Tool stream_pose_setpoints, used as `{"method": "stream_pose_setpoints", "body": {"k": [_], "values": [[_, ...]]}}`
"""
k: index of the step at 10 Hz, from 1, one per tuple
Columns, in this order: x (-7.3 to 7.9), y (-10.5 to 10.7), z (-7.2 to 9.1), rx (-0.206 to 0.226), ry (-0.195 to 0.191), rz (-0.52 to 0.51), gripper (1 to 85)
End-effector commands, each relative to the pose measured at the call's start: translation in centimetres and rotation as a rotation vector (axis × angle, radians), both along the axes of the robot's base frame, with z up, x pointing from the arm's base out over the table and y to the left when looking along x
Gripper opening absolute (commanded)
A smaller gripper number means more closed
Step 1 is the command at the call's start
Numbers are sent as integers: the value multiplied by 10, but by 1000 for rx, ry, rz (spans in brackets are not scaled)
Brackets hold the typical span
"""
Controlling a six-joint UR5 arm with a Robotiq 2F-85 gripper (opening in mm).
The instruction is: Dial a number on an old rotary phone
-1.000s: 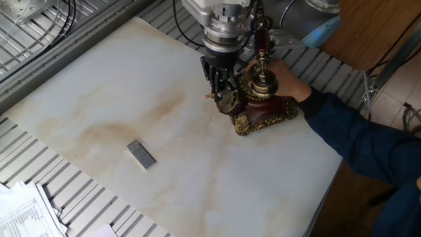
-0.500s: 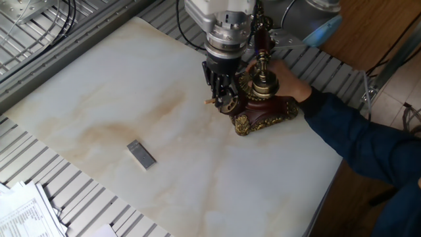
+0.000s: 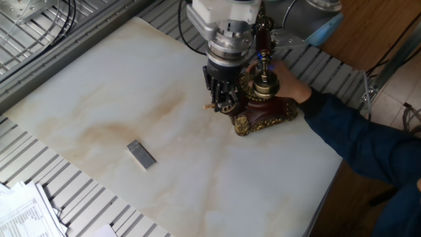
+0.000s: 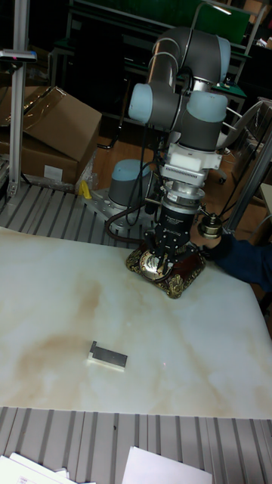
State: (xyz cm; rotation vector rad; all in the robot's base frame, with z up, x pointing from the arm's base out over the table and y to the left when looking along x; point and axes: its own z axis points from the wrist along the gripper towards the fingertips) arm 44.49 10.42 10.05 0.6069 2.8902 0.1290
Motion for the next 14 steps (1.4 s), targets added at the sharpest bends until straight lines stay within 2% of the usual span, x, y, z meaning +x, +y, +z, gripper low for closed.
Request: {"method": "stream_pose_setpoints", "body": {"k": [1,4,6,7,8,9,10,11,12,14], "values": [[12,2,-4,2,-15,-14,13],[24,-1,-8,-16,-27,-15,13],[34,-3,-14,-51,-38,-19,13],[34,-1,-15,-42,-37,-5,13],[34,-7,-15,-60,-42,18,13],[33,-11,-14,-53,-50,46,13],[26,-18,-6,-55,-14,96,13],[21,-19,5,-36,21,113,13],[18,-22,17,-40,41,117,13],[1,-18,27,-22,48,116,13]]}}
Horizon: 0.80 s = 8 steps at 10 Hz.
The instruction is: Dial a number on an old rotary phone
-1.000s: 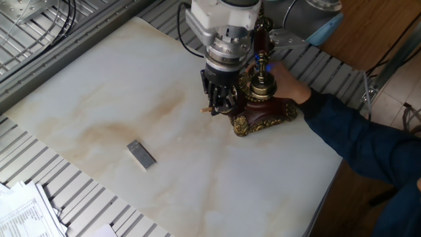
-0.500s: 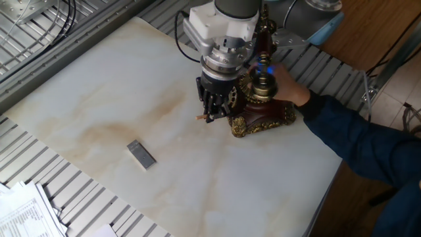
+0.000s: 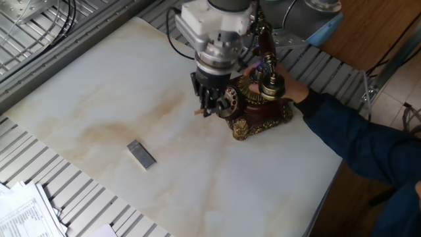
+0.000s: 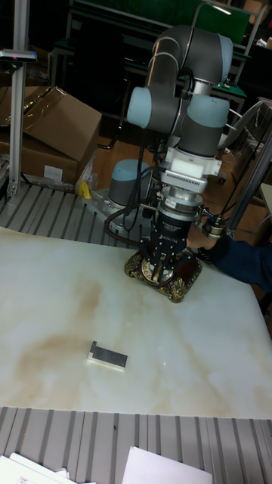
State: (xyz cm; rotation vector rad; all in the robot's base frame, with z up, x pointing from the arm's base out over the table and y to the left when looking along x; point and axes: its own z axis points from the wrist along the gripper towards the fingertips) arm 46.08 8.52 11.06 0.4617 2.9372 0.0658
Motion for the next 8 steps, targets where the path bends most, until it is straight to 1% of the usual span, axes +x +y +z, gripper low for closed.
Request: {"method": "stream_pose_setpoints", "body": {"k": [1,3,6,8], "values": [[-20,1,18,27,26,15,13],[-25,0,19,20,23,11,13],[-29,1,14,19,14,7,13],[-30,2,5,20,-5,-2,13]]}}
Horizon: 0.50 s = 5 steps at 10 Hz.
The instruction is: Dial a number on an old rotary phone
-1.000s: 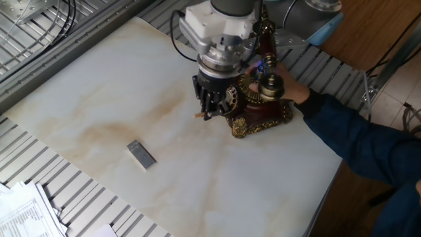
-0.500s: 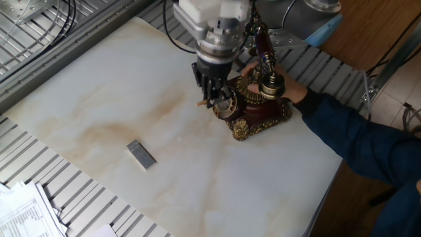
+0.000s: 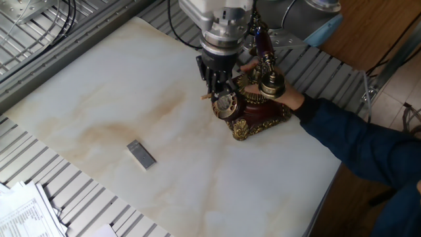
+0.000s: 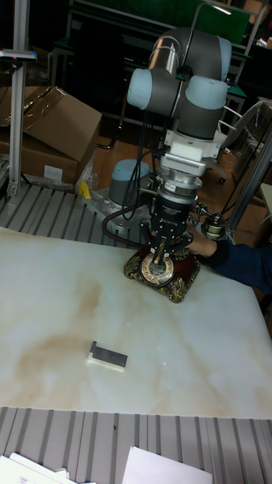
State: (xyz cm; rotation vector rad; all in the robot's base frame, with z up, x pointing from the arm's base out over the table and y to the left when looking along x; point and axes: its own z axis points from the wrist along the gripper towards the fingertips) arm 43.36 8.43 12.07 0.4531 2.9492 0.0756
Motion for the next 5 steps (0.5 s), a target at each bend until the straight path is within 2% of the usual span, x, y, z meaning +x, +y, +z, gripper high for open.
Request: {"method": "stream_pose_setpoints", "body": {"k": [1,5], "values": [[-3,4,-8,10,-22,-13,13],[-2,4,-11,6,-25,-16,13]]}}
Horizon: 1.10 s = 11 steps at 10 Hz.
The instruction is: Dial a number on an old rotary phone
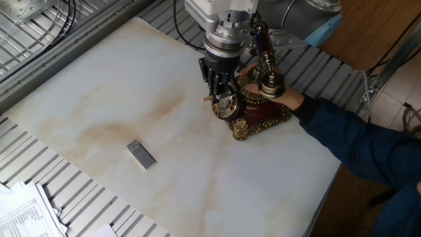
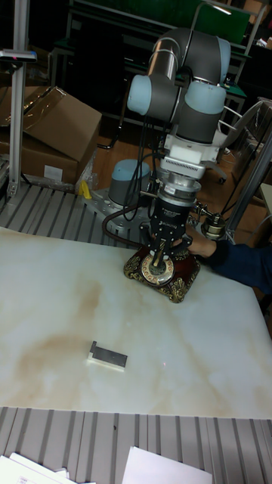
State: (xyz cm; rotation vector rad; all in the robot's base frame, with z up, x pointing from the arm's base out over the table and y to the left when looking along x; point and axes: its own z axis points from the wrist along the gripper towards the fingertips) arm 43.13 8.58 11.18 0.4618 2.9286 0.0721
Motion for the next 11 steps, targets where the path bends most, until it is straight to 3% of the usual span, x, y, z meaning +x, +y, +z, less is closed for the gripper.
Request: {"method": "stream_pose_setpoints", "body": {"k": [1,5,11], "values": [[2,3,-3,11,-5,-9,13],[5,-2,3,11,26,1,13],[13,7,-1,-11,33,-24,13]]}}
